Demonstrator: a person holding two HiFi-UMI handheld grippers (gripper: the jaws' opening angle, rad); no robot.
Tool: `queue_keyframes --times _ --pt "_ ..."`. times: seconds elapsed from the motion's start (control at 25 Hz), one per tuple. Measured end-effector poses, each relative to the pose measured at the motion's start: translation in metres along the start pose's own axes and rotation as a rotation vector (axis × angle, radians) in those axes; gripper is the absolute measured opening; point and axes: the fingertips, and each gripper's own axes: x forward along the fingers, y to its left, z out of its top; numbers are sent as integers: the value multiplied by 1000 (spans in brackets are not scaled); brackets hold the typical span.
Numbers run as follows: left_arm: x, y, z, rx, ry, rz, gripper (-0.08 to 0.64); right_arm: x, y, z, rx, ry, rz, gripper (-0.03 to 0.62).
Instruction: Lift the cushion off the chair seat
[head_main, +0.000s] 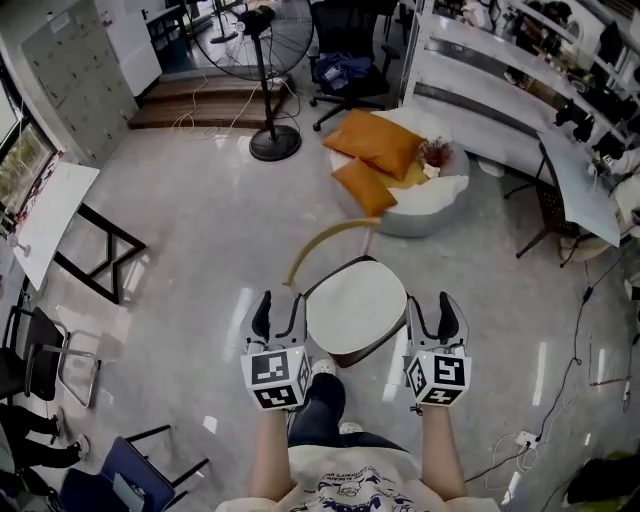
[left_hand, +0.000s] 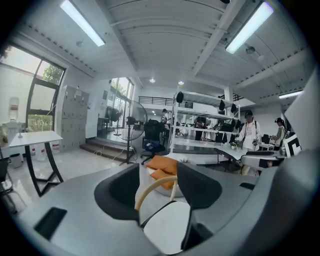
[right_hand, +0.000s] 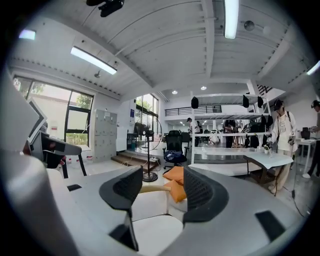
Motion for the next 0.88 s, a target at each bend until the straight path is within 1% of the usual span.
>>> queue_keyframes --times 0.2,0.4,0.68,0.88 --pt "61 16 11 10 33 -51 233 52 -4 4 13 24 -45 262" --pt "111 25 7 21 78 -106 233 97 -4 -4 17 60 -79 281" --pt "150 23 -32 9 185 -170 233 132 -5 -38 11 155 -98 282" --pt "178 19 -63 2 260 -175 233 159 -13 -73 -10 237 -66 287"
